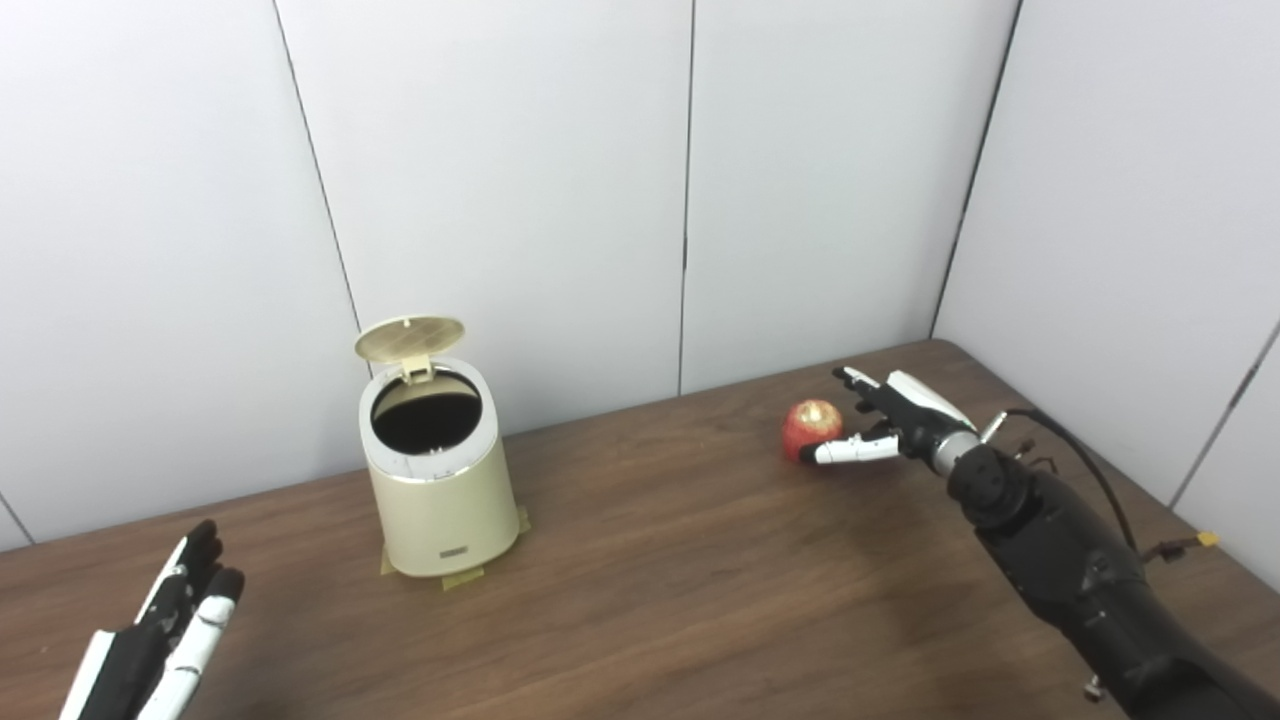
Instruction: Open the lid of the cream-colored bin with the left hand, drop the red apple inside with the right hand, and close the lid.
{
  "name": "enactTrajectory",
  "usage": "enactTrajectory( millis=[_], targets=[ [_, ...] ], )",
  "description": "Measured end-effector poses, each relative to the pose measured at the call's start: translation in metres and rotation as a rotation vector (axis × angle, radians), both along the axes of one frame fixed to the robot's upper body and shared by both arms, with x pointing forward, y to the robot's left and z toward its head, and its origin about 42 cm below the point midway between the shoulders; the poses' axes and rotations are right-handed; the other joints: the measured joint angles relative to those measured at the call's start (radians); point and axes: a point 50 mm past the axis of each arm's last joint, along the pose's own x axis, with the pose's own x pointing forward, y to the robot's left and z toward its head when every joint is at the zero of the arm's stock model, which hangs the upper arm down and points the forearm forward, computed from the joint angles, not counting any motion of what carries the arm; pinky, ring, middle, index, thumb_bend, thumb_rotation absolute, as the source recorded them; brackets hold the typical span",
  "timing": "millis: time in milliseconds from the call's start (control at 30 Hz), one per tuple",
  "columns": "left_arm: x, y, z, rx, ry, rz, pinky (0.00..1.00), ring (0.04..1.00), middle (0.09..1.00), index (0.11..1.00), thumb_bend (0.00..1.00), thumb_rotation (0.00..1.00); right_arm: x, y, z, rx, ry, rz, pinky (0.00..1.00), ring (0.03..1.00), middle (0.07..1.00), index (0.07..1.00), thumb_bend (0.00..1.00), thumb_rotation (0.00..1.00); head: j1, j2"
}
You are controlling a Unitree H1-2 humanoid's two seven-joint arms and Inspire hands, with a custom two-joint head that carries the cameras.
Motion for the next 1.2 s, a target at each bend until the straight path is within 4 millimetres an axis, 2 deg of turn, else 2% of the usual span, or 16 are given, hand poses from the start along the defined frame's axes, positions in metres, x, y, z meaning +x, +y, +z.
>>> enactTrajectory(
  millis=[267, 367, 467, 533, 667, 800, 967, 1033, 1133, 1167, 1200],
  targets=[
    [0.002, -0.001, -0.005, 0.002, -0.005, -0.012, 1.0, 1.0, 1.0, 1.0, 0.62, 0.71, 0.012, 0.004, -0.004, -0.006, -0.014, 0.008, 0.74, 0.857, 0.925, 0.933, 0.96, 0.51, 0.011, 0.006],
    [0.002, -0.002, -0.005, 0.004, -0.005, -0.013, 1.0, 1.0, 1.0, 1.0, 0.64, 0.71, 0.014, 0.006, -0.003, -0.014, -0.01, 0.014, 0.75, 0.871, 0.927, 0.928, 0.96, 0.5, 0.017, 0.009],
    [0.002, -0.002, -0.005, 0.004, -0.006, -0.014, 1.0, 1.0, 1.0, 1.0, 0.67, 0.73, 0.016, 0.008, -0.003, -0.023, -0.007, 0.022, 0.74, 0.865, 0.921, 0.918, 0.94, 0.42, 0.017, 0.009],
    [0.002, -0.002, -0.006, 0.004, -0.001, -0.013, 1.0, 1.0, 1.0, 1.0, 0.7, 0.73, 0.017, 0.009, -0.004, -0.029, -0.004, 0.028, 0.71, 0.853, 0.92, 0.914, 0.95, 0.42, 0.018, 0.012],
    [0.003, 0.0, -0.01, 0.006, 0.008, -0.014, 1.0, 1.0, 1.0, 1.0, 0.69, 0.73, 0.018, 0.014, -0.002, -0.053, 0.002, 0.037, 0.7, 0.838, 0.917, 0.881, 0.93, 0.34, 0.021, 0.015],
    [0.003, 0.0, -0.011, 0.011, 0.009, -0.018, 1.0, 1.0, 1.0, 1.0, 0.7, 0.74, 0.018, 0.021, -0.001, -0.047, 0.004, 0.053, 0.79, 0.872, 0.898, 0.841, 0.9, 0.27, 0.025, 0.017],
    [0.003, 0.002, -0.01, 0.026, -0.003, -0.021, 1.0, 1.0, 1.0, 1.0, 0.74, 0.75, 0.014, 0.035, -0.004, -0.062, 0.016, 0.093, 0.8, 0.833, 0.829, 0.804, 0.87, 0.24, 0.026, 0.021],
    [0.003, 0.002, -0.01, 0.026, -0.004, -0.022, 1.0, 1.0, 1.0, 1.0, 0.74, 0.74, 0.014, 0.036, -0.005, -0.07, 0.016, 0.097, 0.71, 0.77, 0.796, 0.796, 0.85, 0.23, 0.032, 0.026],
    [0.003, 0.002, -0.01, 0.024, -0.007, -0.024, 0.99, 1.0, 1.0, 1.0, 0.74, 0.74, 0.015, 0.039, -0.003, -0.067, -0.011, 0.092, 0.58, 0.627, 0.665, 0.732, 0.78, 0.14, 0.032, 0.026],
    [0.003, 0.002, -0.01, 0.024, -0.008, -0.024, 1.0, 1.0, 1.0, 1.0, 0.75, 0.74, 0.015, 0.04, -0.004, -0.062, -0.018, 0.095, 0.56, 0.575, 0.561, 0.681, 0.65, 0.06, 0.032, 0.026],
    [0.003, 0.002, -0.01, 0.022, -0.009, -0.025, 1.0, 1.0, 1.0, 1.0, 0.76, 0.73, 0.015, 0.042, -0.005, -0.054, -0.033, 0.098, 0.53, 0.537, 0.51, 0.609, 0.59, 0.03, 0.038, 0.031]
  ],
)
